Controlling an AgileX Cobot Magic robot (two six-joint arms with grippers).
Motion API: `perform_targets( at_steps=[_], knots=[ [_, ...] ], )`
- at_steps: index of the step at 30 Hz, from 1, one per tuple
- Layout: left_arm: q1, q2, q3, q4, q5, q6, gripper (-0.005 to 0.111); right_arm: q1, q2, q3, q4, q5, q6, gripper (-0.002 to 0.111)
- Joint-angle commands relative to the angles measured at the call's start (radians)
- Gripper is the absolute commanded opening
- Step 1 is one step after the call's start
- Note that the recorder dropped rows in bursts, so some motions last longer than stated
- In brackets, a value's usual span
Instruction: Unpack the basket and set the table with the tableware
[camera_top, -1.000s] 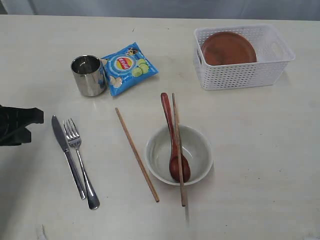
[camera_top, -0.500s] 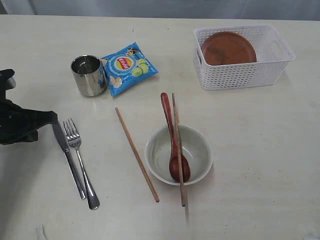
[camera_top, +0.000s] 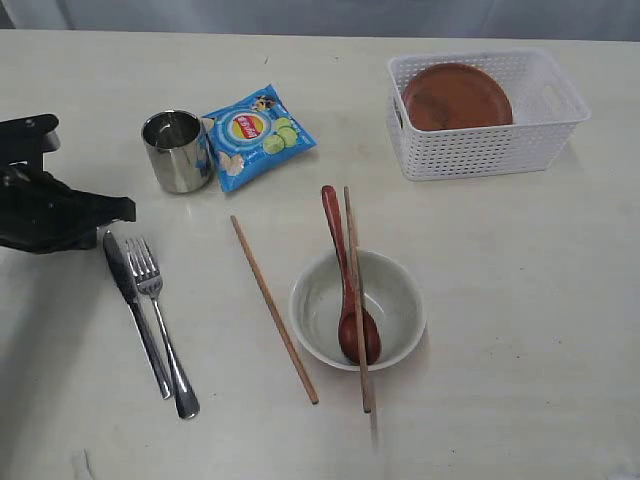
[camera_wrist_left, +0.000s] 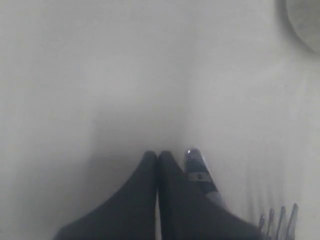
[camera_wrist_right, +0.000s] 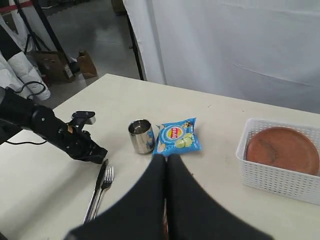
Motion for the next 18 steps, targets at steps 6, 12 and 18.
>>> perform_targets(
  at_steps=[6, 12, 18],
  knots=[
    [-0.106, 0.039, 0.012, -0.029, 0.004, -0.008, 0.0, -0.004, -0.003, 0.003, -0.006, -0.014, 0.002, -0.001],
    [-0.106, 0.039, 0.012, -0.053, 0.009, -0.008, 0.0, -0.004, -0.003, 0.003, -0.006, -0.014, 0.002, -0.001],
    [-0.106, 0.039, 0.012, -0.066, 0.009, -0.008, 0.0, -0.004, -0.003, 0.003, -0.006, -0.014, 0.002, -0.001]
  ],
)
